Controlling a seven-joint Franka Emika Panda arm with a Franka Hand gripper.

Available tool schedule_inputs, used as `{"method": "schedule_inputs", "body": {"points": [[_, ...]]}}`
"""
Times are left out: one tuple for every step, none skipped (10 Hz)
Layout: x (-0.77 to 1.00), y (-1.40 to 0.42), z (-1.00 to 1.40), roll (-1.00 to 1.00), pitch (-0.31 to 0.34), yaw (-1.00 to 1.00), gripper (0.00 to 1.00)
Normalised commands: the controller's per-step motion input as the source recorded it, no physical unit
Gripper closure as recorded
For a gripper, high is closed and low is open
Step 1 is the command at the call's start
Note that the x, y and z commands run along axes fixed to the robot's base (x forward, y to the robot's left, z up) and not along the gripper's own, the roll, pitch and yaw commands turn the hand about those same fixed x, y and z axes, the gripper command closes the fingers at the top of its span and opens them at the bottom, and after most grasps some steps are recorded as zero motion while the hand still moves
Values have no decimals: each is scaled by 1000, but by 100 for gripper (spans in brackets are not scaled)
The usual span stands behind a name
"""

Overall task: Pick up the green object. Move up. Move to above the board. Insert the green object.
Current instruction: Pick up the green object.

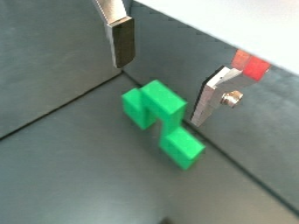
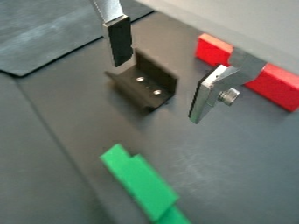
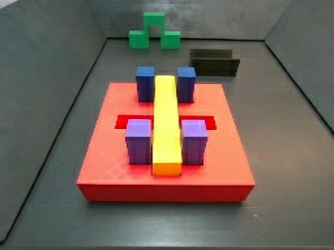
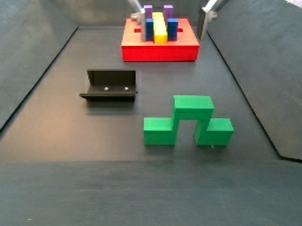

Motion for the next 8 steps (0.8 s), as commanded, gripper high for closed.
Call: {"method": "schedule_inputs", "body": {"points": [[234, 429, -74, 0, 0, 6, 0], [0, 271, -269, 36, -14, 26, 0], [-243, 383, -380, 0, -56, 0, 0], [-431, 451, -429, 0, -50, 0, 0], [-780, 526, -351, -57, -59, -109, 0], [-709, 420, -323, -99, -41, -183, 0], [-417, 143, -317, -139, -97, -229, 0], [-97, 0, -340, -116, -161, -146, 0]]}}
